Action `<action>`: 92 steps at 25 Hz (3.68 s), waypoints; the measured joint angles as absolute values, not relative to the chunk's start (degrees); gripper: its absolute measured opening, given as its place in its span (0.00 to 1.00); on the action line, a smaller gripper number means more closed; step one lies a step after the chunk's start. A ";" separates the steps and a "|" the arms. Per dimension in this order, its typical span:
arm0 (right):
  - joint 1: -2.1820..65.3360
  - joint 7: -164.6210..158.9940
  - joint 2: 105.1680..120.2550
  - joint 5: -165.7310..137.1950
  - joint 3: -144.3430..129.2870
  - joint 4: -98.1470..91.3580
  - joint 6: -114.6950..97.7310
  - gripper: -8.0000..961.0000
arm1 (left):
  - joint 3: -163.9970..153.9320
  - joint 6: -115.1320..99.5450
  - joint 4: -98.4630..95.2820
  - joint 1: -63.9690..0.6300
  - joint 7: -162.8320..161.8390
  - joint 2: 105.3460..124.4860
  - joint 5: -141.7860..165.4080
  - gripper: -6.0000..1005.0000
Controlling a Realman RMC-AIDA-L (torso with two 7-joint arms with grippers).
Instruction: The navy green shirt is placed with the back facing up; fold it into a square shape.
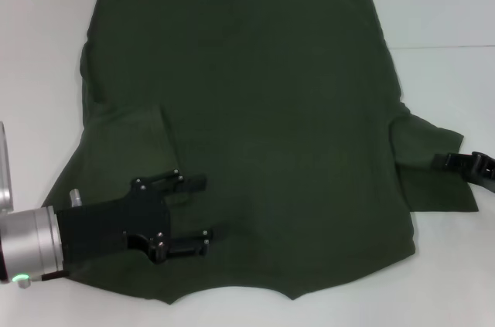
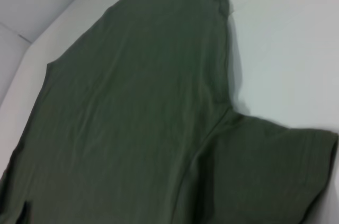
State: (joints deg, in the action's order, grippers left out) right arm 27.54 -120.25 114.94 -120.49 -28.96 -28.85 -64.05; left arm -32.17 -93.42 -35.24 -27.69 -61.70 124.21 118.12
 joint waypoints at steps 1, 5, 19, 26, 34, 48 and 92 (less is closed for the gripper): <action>27.60 -120.22 114.98 -120.49 -29.30 -28.84 -63.83 0.53 | -32.07 -93.48 -35.24 -27.69 -61.70 124.19 118.12 0.82; 27.69 -120.22 115.15 -120.49 -29.79 -28.83 -63.29 0.34 | -32.00 -93.64 -35.24 -27.69 -61.70 124.18 117.89 0.82; 27.13 -119.16 115.13 -120.07 -28.41 -28.93 -62.90 0.02 | -31.89 -93.73 -35.24 -27.77 -61.81 124.10 116.70 0.82; 26.86 -117.95 114.29 -119.95 -25.19 -29.10 -63.15 0.03 | -31.87 -93.72 -35.24 -27.74 -62.04 124.10 116.43 0.82; 27.27 -117.80 113.05 -119.96 -24.29 -30.19 -62.90 0.03 | -31.82 -93.78 -35.24 -27.54 -62.05 124.18 115.67 0.82; 29.52 -115.75 111.75 -119.97 -23.25 -31.18 -62.44 0.03 | -31.81 -93.77 -35.24 -27.53 -62.05 124.19 115.13 0.82; 42.10 -116.26 118.42 -118.93 -37.57 -30.91 -65.91 0.48 | -30.21 -92.49 -35.49 -27.99 -62.78 123.92 113.61 0.82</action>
